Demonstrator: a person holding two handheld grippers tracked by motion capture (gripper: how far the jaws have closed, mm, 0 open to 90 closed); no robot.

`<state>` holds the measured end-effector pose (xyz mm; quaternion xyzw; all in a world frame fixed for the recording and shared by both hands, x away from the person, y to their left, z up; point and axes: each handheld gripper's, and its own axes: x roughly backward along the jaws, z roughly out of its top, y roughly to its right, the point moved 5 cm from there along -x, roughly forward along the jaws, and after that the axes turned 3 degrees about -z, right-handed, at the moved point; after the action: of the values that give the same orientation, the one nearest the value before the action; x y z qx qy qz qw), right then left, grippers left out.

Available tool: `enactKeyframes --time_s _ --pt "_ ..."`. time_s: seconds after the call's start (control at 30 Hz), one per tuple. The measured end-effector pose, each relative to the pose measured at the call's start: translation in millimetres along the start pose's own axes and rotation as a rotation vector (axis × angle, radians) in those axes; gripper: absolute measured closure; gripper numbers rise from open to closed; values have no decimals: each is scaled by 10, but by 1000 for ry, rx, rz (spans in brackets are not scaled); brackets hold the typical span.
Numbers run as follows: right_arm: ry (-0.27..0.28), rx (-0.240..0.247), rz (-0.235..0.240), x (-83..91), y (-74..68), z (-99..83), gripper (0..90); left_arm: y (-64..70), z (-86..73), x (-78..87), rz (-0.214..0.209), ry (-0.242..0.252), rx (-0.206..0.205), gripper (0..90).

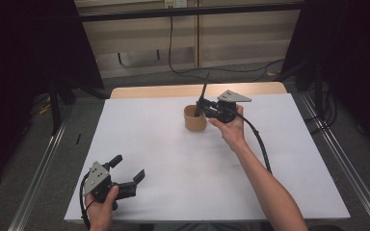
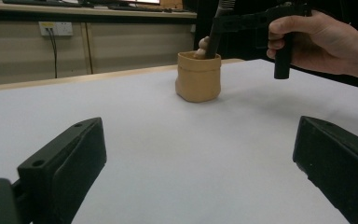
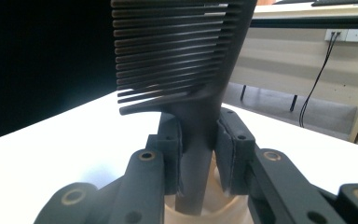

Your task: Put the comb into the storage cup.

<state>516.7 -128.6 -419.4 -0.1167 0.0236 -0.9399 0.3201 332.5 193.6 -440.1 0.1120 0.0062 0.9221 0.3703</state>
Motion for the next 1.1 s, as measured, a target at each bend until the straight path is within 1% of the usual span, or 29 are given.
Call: enactKeyframes --time_s 0.1,0.17,0.2,0.27,0.33,0.4,0.5,0.57,0.63,0.73,0.83,0.87,1.0,1.07,1.1 --pt "6 -9 -7 15 12 -16 726 3 -1 0 1 0 -1 27" --pt "3 -2 -5 17 3 -38 726 13 -1 -9 -1 4 4 27" --pt "2 4 -7 18 3 -47 726 14 -3 -10 -2 -1 -3 27" --pt "6 -2 -6 15 4 -65 726 13 -10 -13 7 -15 -23 28" --pt "3 1 -9 9 5 -86 726 15 -12 -16 3 -15 -18 28" --pt "-3 5 -9 -3 2 -106 726 10 -10 -13 9 -12 -20 29" --pt "-16 -1 -12 -17 -2 -142 725 10 -11 -13 5 -13 -15 28" --pt "-11 -5 -12 -23 -12 -165 725 12 -16 -16 1 -17 -17 29" --pt "-17 -2 -14 -22 -17 -186 725 21 -19 -22 -2 -16 -6 29" --pt "-20 -4 -18 -20 -18 -212 725 22 -14 -20 -4 -15 -14 29" --pt "-23 8 -15 -29 -20 -225 725 23 -20 -23 -1 -17 -9 29" --pt "-25 13 -16 -27 -18 -226 725 22 -25 -28 -3 -22 -14 29" --pt "-26 6 -27 -8 8 -237 724 33 -29 -39 -10 -27 -25 29" --pt "-26 6 -22 -3 8 -247 722 32 -28 -38 -9 -27 -28 29" --pt "-27 8 -23 -3 5 -252 722 34 -28 -41 -8 -25 -22 29"
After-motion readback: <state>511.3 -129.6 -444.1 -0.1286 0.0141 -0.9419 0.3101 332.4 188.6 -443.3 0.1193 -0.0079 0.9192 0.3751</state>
